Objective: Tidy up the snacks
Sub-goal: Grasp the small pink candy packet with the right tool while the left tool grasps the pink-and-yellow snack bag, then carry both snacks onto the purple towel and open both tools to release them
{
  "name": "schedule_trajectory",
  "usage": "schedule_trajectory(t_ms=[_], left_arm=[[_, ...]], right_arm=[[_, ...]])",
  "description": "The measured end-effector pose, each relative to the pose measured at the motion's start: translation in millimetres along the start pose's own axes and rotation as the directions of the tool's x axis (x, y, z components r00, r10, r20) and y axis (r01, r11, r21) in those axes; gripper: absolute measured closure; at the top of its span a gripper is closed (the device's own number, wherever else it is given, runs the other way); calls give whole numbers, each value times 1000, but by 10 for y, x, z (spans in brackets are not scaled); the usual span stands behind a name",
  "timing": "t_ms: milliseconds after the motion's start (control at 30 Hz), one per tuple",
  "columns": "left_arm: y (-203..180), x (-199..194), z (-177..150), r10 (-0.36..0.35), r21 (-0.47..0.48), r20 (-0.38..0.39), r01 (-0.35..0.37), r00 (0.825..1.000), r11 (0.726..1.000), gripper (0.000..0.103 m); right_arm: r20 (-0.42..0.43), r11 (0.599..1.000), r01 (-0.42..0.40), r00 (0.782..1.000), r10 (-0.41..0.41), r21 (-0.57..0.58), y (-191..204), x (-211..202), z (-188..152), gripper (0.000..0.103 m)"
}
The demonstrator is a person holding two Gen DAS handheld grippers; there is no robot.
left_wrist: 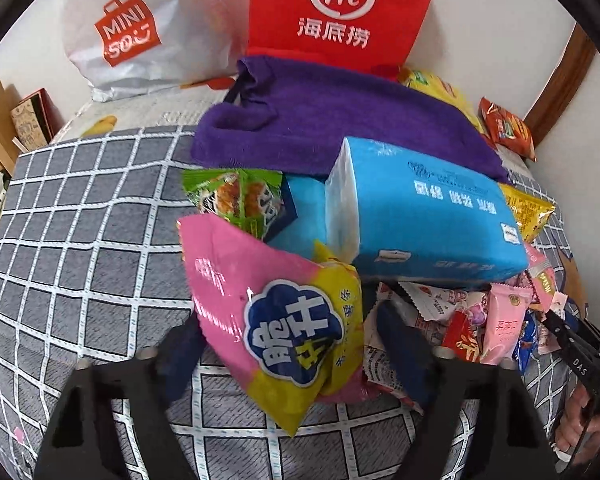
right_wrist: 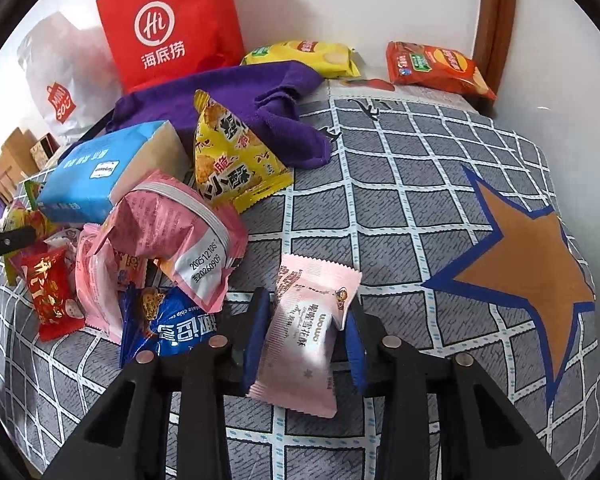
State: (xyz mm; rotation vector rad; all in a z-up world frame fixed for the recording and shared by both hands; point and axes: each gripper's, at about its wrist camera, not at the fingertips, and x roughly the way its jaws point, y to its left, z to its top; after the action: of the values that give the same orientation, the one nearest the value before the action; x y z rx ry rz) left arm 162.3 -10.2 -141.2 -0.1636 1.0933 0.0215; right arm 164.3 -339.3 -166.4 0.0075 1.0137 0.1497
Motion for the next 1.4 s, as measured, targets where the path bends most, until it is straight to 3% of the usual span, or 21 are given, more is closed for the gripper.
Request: schedule_trajectory(t_ms=[200,500,933,1133,1400], left_arm=[[94,-48,-15,-24,-5,-6,24,1000,1000,50],[297,-332,-55,-47,-18,32,47,998,999,51],[291,-745,-45,-92,42,78,89,993,995,51],[207,-891,86,-125,87,56,120,991,989,51],[122,-1081,346,-115,136,77,103,990,985,51]], right_arm=[[18,999,7,1000,-8,44,-63,-157,-23,69],[75,995,47,996,-54,83,-20,-488,-8,70],[159,998,26,987,-34,52,386,-962,132,70],[189,1000,22,982,-25,16,542,-1092,219,70],[239,999,3,971,5,-36,690,-1250,448,69]])
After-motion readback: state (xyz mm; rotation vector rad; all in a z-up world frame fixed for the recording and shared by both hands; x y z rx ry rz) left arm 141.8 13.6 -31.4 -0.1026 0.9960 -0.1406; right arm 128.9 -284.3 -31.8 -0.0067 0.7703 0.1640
